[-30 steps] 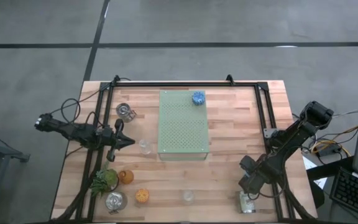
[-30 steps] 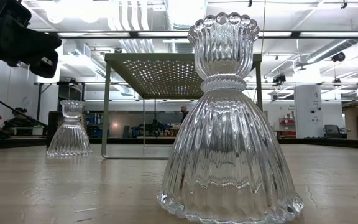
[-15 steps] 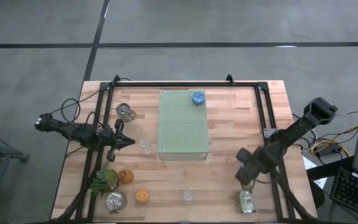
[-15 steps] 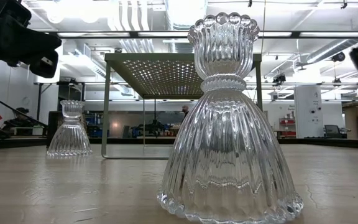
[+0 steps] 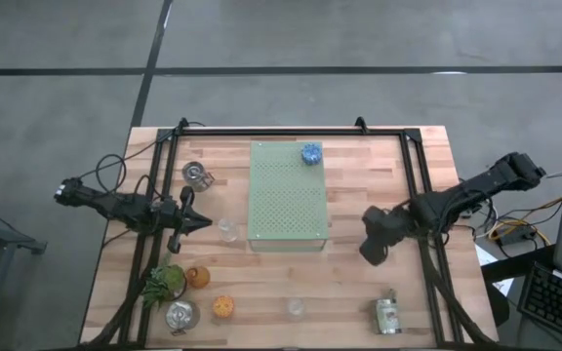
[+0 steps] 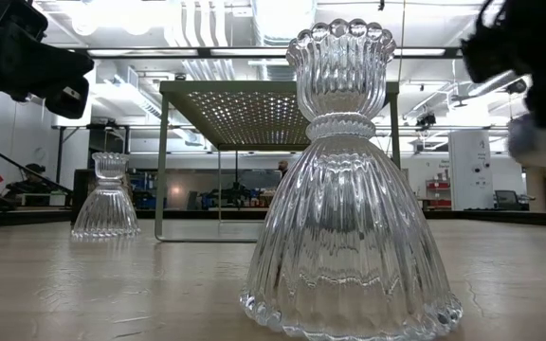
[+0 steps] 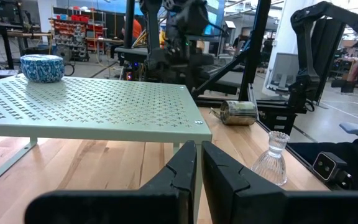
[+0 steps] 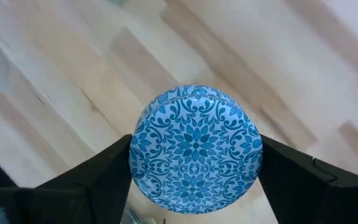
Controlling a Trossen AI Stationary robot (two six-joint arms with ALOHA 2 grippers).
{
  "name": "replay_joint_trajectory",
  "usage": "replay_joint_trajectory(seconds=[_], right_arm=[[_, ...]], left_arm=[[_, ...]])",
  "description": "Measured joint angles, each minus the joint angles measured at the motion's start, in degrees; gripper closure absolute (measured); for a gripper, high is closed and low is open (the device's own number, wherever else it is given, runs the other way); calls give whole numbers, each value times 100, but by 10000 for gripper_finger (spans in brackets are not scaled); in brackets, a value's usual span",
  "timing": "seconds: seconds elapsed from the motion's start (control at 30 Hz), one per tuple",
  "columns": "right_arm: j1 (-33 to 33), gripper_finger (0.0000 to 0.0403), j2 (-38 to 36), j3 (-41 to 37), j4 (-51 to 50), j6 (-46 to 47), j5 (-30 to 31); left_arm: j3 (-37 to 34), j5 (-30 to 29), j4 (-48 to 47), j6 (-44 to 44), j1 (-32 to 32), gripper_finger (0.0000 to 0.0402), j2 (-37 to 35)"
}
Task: Pick & Place candle stick holders
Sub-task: Put the light blue patterned scented candle on the shelf aligned with the other blue patterned scented candle
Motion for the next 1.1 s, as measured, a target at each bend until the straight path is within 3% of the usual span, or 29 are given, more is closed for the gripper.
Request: replay_joint_trajectory(seconds=[0.43,0.8,1.1], right_arm=[[-1412,112,546,1872,-1144,-1750,1],[-2337,109,1845,3574,-1494,-3211,12],[-2908,108,2894,4669,-1554,-3876,-5]], left_arm=[[0,-2,0,0,0,374,-2],[0,-2,-1,-1,1,374,-1],[0,-1,0,0,0,374,-1]])
